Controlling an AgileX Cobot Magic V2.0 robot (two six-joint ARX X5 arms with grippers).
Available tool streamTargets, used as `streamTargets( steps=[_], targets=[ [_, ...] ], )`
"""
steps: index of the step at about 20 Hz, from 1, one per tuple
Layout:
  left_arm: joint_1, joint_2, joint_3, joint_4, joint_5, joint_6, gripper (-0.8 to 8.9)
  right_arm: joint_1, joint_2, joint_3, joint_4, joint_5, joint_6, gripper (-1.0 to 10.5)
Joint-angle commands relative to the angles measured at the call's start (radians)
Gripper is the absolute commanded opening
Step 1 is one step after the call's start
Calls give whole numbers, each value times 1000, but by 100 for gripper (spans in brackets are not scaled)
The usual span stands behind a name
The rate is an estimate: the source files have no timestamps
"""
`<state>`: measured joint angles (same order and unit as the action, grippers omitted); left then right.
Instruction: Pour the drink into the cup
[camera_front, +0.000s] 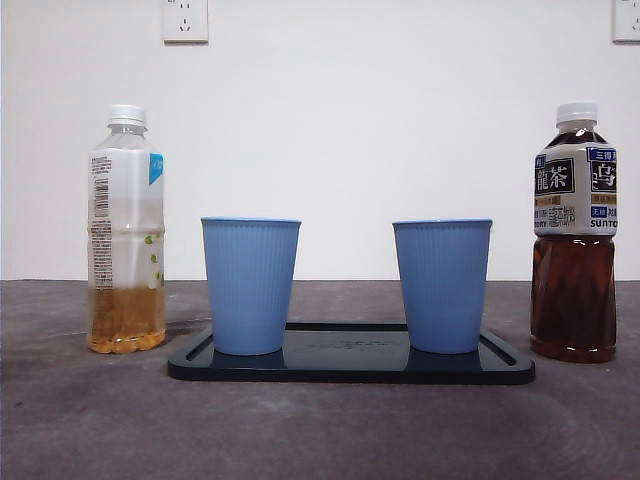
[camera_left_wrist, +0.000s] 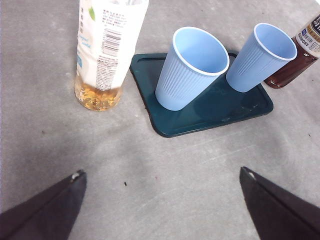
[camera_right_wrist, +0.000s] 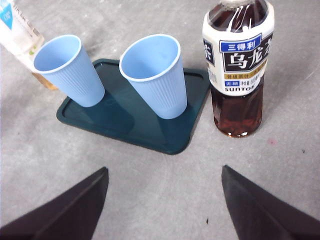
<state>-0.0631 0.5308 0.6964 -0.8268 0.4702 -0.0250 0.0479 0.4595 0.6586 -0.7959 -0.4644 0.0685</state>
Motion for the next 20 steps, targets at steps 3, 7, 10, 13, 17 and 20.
streamTargets(
  steps=[3,7,10,13,17,20],
  targets=[
    [-2,5,19,15,2,9,501,3,3,13,48,20,59,364],
    [-2,5,19,17,2,10,501,5,3,-43,124,19,124,365],
    [-2,5,19,20,3,9,501,24,3,-138,261,20,238,383],
    [-2,5,19,21,2,9,501,65,3,-239,432,68,340,389],
    [-2,5,19,33,2,6,501,135,48,-360,617,224,385,390],
    [-3,5,19,37,3,5,501,177,131,-423,767,288,385,390]
  ],
)
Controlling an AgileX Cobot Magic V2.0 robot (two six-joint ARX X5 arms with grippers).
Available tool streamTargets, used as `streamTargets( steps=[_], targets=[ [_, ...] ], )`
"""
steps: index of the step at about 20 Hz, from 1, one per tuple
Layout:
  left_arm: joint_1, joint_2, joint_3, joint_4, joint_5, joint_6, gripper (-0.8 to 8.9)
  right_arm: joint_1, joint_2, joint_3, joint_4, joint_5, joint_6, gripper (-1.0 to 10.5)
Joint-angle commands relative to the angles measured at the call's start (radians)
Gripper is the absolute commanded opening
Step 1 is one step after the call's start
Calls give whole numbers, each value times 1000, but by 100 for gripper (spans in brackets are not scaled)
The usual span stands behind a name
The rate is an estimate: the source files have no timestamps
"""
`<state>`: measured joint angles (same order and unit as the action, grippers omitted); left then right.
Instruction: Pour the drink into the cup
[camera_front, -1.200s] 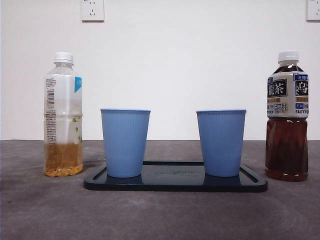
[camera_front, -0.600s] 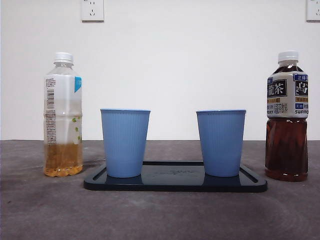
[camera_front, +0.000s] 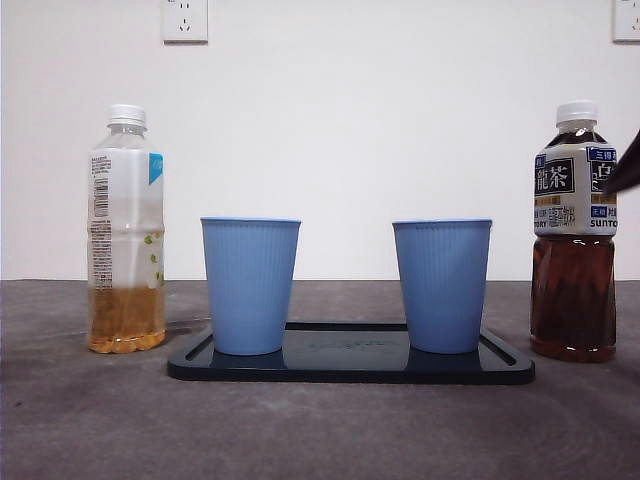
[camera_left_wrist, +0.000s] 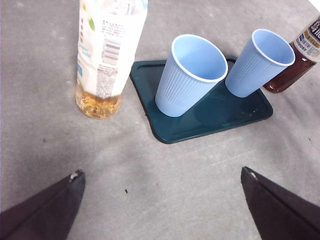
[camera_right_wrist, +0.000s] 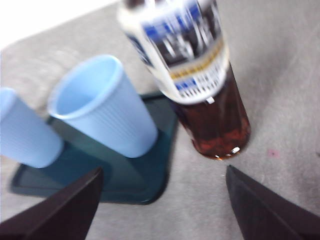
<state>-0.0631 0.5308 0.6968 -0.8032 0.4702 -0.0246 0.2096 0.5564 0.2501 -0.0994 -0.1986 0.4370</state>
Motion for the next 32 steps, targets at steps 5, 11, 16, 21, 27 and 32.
streamTargets(
  steps=[5,11,16,21,27,32],
  targets=[
    [-3,5,19,13,2,5,501,37,221,-30,274,123,-48,391],
    [-3,5,19,11,3,5,501,37,451,-30,537,147,-113,391],
    [-3,5,19,11,2,5,501,37,617,-29,753,176,-121,392],
    [-3,5,19,11,2,5,501,35,754,-26,937,208,-143,392],
    [-3,5,19,11,2,6,501,28,872,6,1049,226,-158,392],
    [-3,5,19,11,2,6,501,23,930,60,1049,235,-185,391]
  ],
)
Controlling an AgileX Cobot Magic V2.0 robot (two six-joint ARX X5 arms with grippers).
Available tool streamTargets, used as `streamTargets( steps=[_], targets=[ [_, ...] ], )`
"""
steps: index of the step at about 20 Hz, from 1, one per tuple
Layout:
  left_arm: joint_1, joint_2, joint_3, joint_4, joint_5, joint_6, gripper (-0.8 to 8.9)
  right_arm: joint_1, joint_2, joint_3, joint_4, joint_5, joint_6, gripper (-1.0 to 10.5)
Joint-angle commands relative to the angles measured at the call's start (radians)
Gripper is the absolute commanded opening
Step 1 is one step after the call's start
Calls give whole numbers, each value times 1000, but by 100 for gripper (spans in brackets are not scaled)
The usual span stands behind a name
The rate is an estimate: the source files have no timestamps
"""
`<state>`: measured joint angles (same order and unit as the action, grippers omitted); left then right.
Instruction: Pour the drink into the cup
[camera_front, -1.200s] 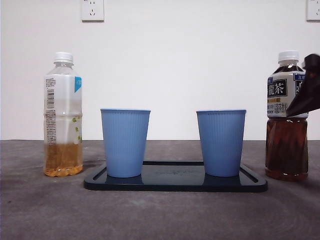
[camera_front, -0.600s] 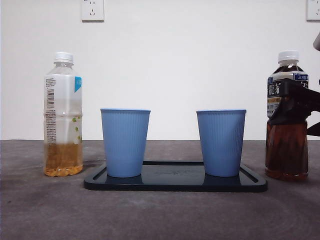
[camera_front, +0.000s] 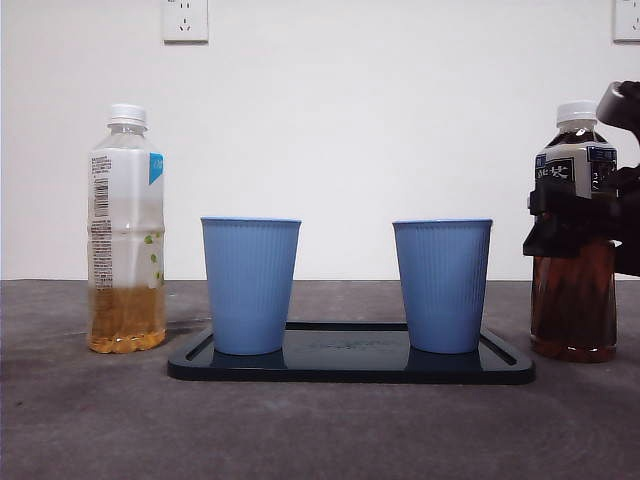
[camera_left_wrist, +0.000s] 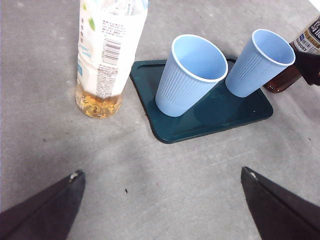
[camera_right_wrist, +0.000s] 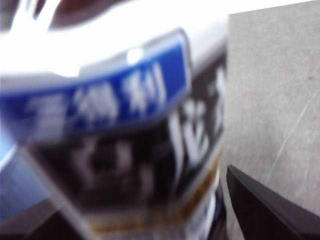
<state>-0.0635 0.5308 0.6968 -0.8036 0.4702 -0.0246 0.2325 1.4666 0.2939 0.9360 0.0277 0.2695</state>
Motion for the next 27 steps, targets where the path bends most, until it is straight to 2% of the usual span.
streamTargets(
  steps=[1,7,11,14,17,21,23,27],
  targets=[
    [-2,5,19,11,2,6,501,0,23,18,15,21,-17,380],
    [-2,5,19,11,2,6,501,0,15,18,11,24,-47,104],
    [-2,5,19,14,2,10,501,0,-71,22,-47,14,-74,91],
    [-2,5,19,16,2,10,501,0,-187,67,-236,27,-133,91],
    [-2,5,19,19,2,10,501,0,-293,183,-523,38,-238,90],
    [-2,5,19,19,2,10,501,1,-339,415,-925,87,-426,84],
    [-3,4,19,19,2,9,501,6,-337,518,-1075,125,-528,76],
    [-11,4,19,18,2,9,501,28,-336,663,-1247,235,-715,73]
  ],
)
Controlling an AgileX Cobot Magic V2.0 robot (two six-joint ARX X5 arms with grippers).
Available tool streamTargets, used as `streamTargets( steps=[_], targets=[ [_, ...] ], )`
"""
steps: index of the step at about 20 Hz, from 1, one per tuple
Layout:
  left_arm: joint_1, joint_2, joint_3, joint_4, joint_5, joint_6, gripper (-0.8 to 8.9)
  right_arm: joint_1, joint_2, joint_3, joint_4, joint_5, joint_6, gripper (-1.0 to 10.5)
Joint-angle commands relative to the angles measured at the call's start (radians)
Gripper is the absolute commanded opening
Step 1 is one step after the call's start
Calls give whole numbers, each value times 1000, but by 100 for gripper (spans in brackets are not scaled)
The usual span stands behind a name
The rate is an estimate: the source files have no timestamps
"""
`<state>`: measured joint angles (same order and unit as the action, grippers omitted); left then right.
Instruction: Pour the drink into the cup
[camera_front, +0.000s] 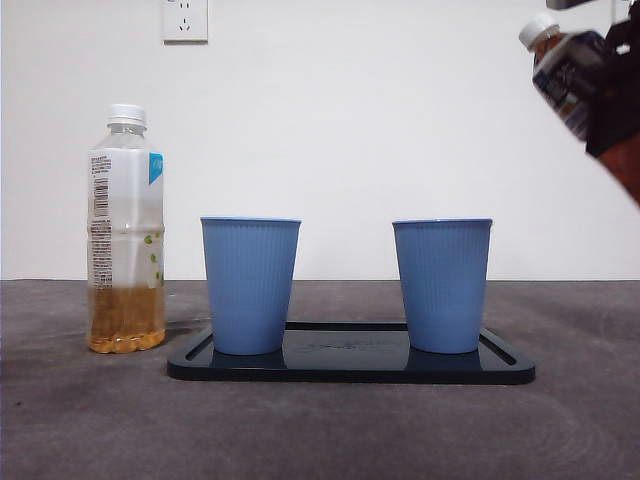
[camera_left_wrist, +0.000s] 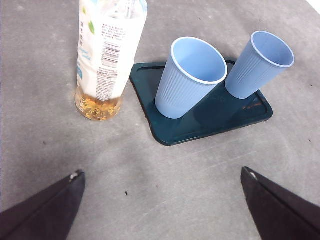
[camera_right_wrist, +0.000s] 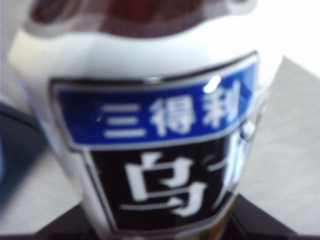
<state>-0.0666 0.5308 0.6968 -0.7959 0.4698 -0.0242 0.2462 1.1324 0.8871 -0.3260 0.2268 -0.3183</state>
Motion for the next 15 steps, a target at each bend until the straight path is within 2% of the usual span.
streamTargets(
  steps=[1,5,8,15],
  targets=[
    [-15,3,19,11,2,9,501,24,0,95,-13,60,-166,73],
    [-40,3,19,10,2,8,501,77,24,155,-87,180,-331,72],
    [-55,3,19,10,2,8,501,137,61,159,-106,308,-464,48],
    [-73,3,19,8,2,8,501,224,142,159,-88,495,-675,38]
  ],
)
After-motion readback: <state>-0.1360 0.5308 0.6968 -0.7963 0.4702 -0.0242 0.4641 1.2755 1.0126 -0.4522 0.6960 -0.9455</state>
